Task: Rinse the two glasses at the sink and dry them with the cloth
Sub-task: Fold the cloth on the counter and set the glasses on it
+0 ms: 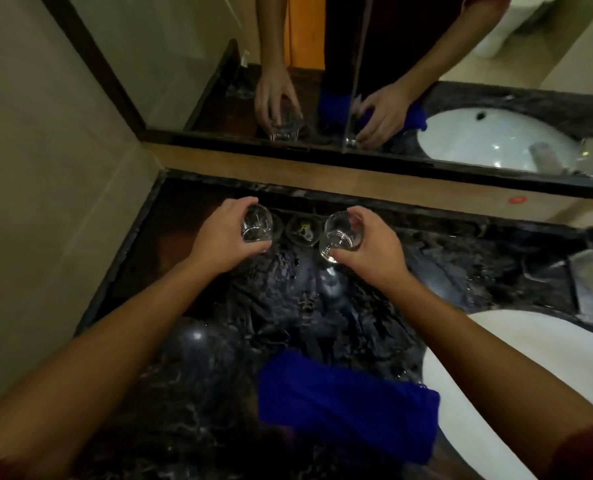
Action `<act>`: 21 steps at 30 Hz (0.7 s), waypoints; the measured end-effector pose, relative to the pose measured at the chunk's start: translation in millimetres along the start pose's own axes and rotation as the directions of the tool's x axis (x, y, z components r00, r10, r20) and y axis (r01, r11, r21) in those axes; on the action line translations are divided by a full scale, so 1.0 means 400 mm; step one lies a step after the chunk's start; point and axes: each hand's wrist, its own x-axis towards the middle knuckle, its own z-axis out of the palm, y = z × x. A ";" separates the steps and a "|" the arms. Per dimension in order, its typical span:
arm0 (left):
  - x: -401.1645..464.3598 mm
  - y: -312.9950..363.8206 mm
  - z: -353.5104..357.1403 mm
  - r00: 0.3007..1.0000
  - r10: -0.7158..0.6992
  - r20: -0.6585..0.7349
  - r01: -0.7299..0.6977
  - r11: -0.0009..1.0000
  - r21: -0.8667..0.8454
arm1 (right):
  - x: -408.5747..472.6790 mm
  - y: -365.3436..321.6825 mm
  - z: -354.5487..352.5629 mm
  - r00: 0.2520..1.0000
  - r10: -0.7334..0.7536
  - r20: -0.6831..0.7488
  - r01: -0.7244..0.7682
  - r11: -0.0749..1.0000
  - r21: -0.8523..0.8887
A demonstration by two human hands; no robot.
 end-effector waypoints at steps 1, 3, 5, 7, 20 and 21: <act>0.007 0.005 0.005 1.000 0.006 0.014 -0.006 1.000 -0.006 | 0.011 -0.006 0.005 1.000 -0.008 0.003 0.008 1.000 -0.007; 0.075 -0.044 0.025 0.998 -0.037 0.047 0.037 0.999 -0.020 | 0.091 -0.007 0.069 1.000 0.017 0.015 -0.017 1.000 -0.021; 0.076 -0.035 0.038 0.997 -0.041 0.060 0.041 0.999 -0.010 | 0.091 -0.014 0.085 0.999 0.006 0.031 -0.005 1.000 -0.023; 0.137 -0.070 0.061 0.995 -0.049 0.082 0.051 0.999 -0.013 | 0.155 -0.010 0.135 0.999 0.029 0.040 -0.027 0.998 -0.048; 0.188 -0.124 0.113 0.991 -0.026 0.133 0.024 1.000 0.017 | 0.220 -0.011 0.208 0.997 0.031 0.069 -0.022 0.991 -0.135; 0.187 -0.128 0.115 0.990 -0.025 0.141 0.022 0.999 0.023 | 0.221 -0.011 0.213 0.997 0.023 0.078 -0.012 0.990 -0.140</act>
